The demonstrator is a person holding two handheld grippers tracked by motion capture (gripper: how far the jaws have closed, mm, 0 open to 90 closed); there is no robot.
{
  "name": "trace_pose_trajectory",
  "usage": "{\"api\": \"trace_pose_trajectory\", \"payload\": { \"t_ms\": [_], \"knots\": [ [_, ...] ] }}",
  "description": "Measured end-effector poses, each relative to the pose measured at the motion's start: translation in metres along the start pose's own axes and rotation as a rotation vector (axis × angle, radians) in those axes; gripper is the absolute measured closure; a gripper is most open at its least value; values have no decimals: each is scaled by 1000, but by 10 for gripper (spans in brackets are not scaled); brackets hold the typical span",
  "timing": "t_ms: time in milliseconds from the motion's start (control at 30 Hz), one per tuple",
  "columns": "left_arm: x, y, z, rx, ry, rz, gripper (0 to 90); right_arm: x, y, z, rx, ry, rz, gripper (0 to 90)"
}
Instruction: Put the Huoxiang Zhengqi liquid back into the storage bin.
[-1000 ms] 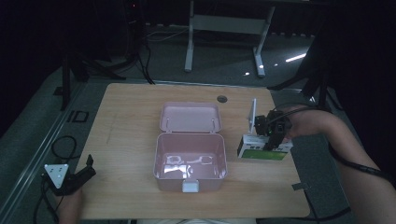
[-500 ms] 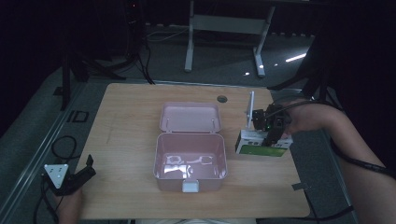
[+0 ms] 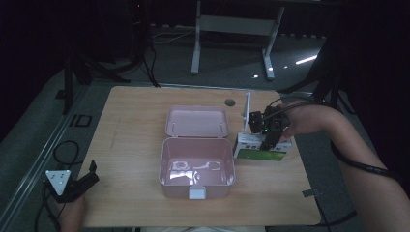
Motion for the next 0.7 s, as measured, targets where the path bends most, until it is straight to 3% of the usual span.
{"api": "trace_pose_trajectory", "payload": {
  "t_ms": [333,700],
  "knots": [
    [0,0,0,0,-1,-3,24,30,-2,-2,15,-8,-15,618],
    [0,0,0,-3,-2,-4,24,74,-11,0,23,15,-77,619]
  ]
}}
Point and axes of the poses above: each handheld gripper's, and its own axes: z roughly forward along the jaws, x roughly out of its top, y roughly to its right, the point moved 10 cm from there along z, roughly forward along the jaws, and after that the axes turned 3 degrees about -z, right-handed, at the moved point
